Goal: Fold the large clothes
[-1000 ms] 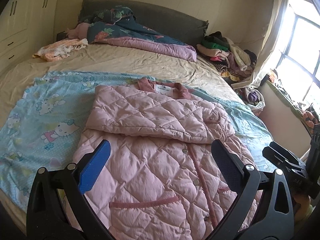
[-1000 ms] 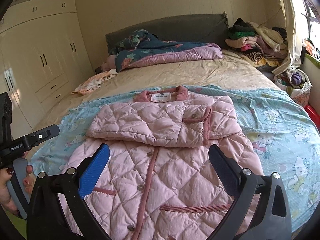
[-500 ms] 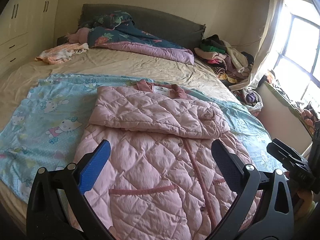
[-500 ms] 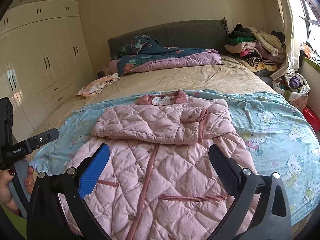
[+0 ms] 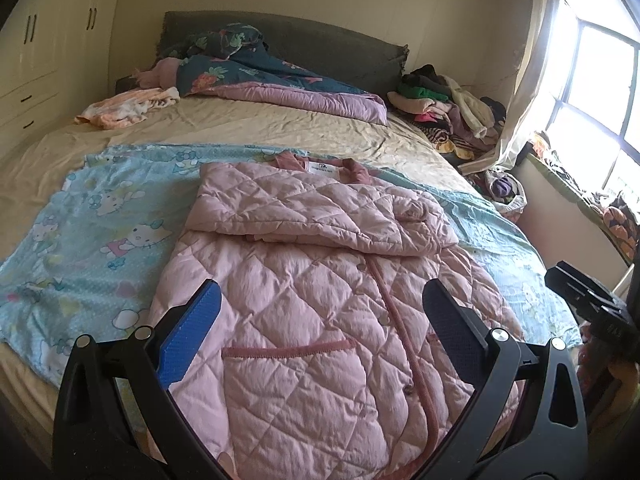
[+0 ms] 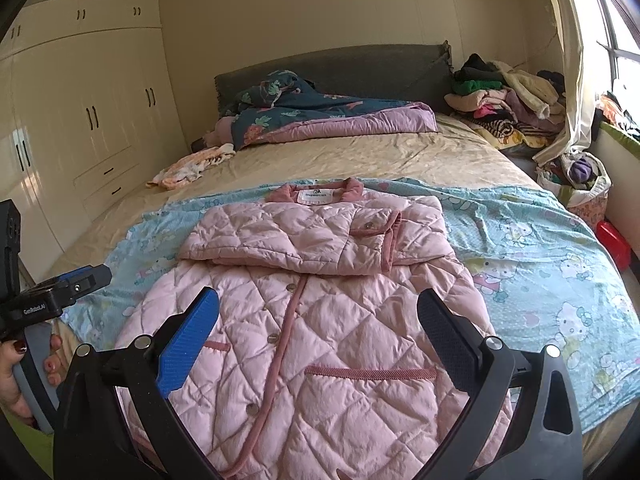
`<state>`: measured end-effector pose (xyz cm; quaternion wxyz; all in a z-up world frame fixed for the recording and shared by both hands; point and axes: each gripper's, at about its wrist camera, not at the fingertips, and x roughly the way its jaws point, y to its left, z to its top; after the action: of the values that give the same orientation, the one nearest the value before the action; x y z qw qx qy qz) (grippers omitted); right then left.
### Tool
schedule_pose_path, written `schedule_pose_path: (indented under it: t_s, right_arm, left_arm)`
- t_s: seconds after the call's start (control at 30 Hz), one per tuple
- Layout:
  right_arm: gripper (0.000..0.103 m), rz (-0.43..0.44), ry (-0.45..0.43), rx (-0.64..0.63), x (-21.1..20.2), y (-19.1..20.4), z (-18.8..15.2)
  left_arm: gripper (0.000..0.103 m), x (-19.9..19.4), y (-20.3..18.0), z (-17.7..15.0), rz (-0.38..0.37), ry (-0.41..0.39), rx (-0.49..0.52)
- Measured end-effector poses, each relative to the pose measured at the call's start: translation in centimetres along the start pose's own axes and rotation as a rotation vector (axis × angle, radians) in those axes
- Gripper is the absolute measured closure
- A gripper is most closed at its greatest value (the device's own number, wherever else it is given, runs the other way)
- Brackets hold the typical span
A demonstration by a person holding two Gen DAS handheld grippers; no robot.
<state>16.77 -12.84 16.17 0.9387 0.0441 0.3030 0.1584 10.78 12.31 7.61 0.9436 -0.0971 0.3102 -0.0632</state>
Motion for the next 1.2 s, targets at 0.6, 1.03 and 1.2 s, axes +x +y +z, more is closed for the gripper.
schedule_pose_path:
  t_s: [0.6, 1.03, 1.2]
  right_arm:
    - [0.004, -0.038, 0.006, 0.003, -2.6, -1.1, -2.3]
    - [0.004, -0.085, 0.038, 0.028, -2.9, -3.5, -4.4]
    - [0.004, -0.108, 0.059, 0.037, -2.6, -4.7, -5.4]
  left_arm:
    - [0.008, -0.9, 1.9, -2.8, 0.045, 0.035, 0.005]
    - [0.008, 0.0, 3.0, -5.3, 0.091, 0.09, 0.023]
    - [0.008, 0.2, 3.9, -5.9, 0.116, 0.106, 0.017]
